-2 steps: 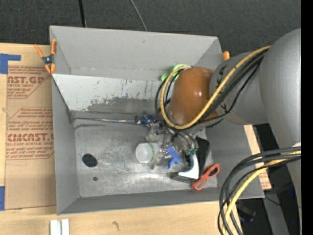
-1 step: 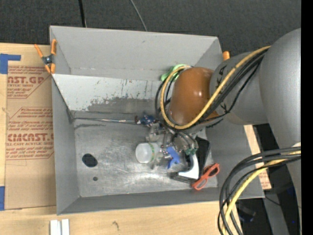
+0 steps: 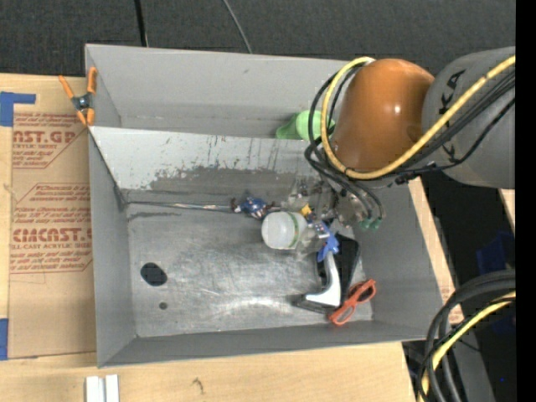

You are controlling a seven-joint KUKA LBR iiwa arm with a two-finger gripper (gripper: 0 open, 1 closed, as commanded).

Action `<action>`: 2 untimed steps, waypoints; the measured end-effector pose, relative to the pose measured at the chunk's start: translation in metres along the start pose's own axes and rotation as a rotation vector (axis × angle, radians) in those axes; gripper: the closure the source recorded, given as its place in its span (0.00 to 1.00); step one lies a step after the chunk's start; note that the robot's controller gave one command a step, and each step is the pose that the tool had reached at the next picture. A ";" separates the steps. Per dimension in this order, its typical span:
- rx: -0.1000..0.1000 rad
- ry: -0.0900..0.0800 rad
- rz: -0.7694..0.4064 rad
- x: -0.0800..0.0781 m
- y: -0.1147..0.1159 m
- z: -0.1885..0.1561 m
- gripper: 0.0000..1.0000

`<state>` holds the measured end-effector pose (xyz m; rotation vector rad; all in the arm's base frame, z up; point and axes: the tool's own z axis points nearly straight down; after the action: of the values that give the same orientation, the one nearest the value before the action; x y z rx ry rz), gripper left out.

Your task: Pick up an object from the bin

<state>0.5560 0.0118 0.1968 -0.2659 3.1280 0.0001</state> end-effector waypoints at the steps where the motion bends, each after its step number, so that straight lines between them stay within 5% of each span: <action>1: 0.000 0.000 0.000 0.000 0.000 0.000 1.00; 2: -0.001 0.003 0.000 0.000 0.000 -0.001 1.00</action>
Offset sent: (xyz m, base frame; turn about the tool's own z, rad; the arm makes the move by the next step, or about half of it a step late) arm 0.0018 0.0067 0.0764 -0.0137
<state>0.5556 0.0120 0.1981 -0.2667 3.1311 0.0009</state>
